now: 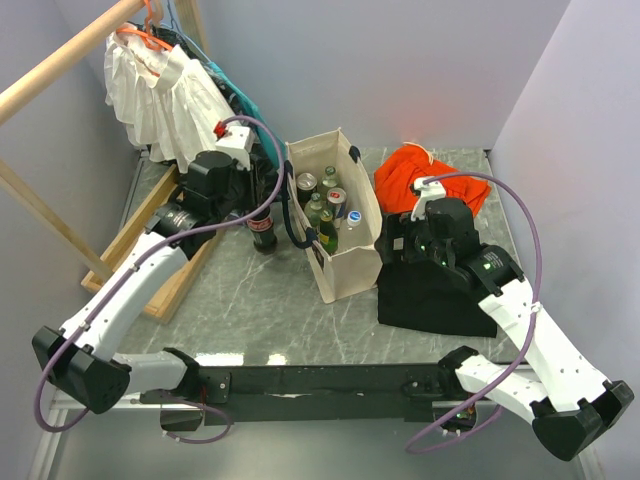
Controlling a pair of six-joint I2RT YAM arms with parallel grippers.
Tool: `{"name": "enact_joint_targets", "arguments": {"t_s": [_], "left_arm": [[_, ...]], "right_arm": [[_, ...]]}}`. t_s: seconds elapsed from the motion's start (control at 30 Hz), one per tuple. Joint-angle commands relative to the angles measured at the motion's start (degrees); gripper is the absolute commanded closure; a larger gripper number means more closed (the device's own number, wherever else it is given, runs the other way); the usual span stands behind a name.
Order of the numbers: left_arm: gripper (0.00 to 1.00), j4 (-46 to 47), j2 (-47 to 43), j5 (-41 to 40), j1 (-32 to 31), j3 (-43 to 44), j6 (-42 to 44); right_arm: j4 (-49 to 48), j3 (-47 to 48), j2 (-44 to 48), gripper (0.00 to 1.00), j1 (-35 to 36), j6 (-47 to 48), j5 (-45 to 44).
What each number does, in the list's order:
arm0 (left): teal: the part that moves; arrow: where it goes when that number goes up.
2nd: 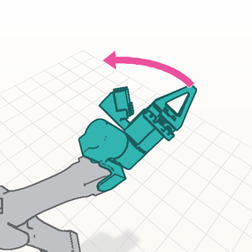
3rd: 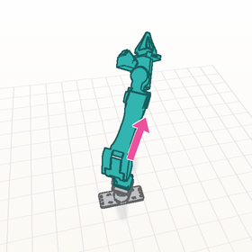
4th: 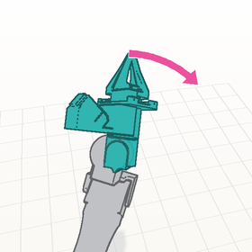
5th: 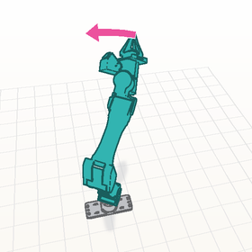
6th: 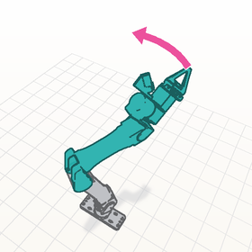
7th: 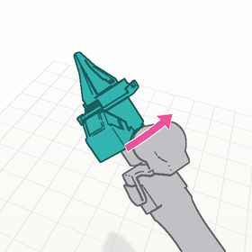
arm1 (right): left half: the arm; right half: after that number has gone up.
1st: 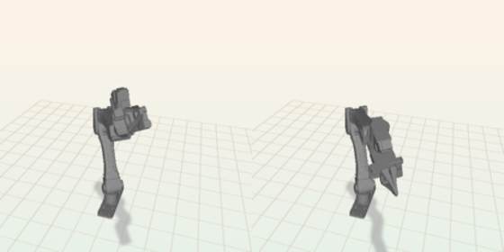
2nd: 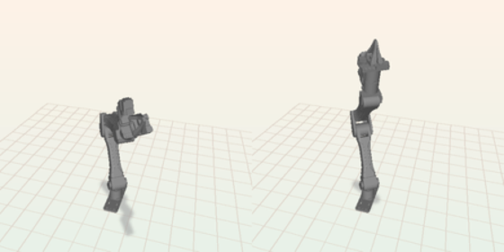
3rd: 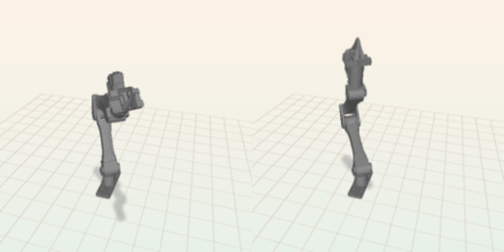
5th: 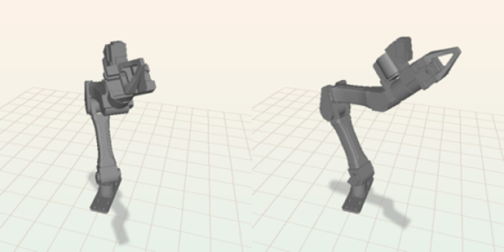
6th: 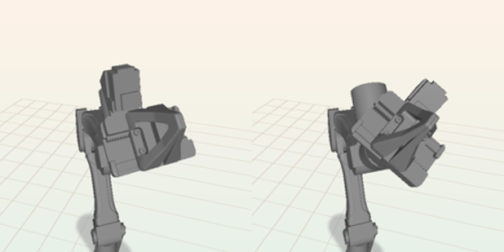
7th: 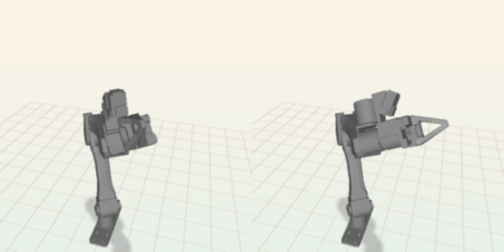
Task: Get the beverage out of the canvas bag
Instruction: Place the drink at the center of the board.
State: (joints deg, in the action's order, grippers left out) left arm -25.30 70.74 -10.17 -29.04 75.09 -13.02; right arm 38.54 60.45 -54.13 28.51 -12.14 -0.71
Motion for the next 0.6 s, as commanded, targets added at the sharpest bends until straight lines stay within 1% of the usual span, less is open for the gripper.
{"name": "enact_joint_targets", "arguments": {"t_s": [0.0,0.23,0.5,0.57], "left_arm": [[0.99,14.8,-0.3,3.0,1.4,1.3,-0.6],[0.99,18.7,1.3,4.2,2.8,-0.6,-0.5],[0.99,21.3,5.6,5.6,3.6,-0.6,0.2],[0.99,22.5,6.7,4.8,3.8,-1.2,0.7]], "right_arm": [[0.1,2.0,1.0,0.00,0.3,1.1,-1.7],[0.5,2.0,1.4,0.00,0.4,1.2,-2.6],[0.2,2.2,1.4,0.00,0.4,0.8,-2.5],[0.3,2.3,1.4,0.00,0.3,1.0,-2.7]]}}
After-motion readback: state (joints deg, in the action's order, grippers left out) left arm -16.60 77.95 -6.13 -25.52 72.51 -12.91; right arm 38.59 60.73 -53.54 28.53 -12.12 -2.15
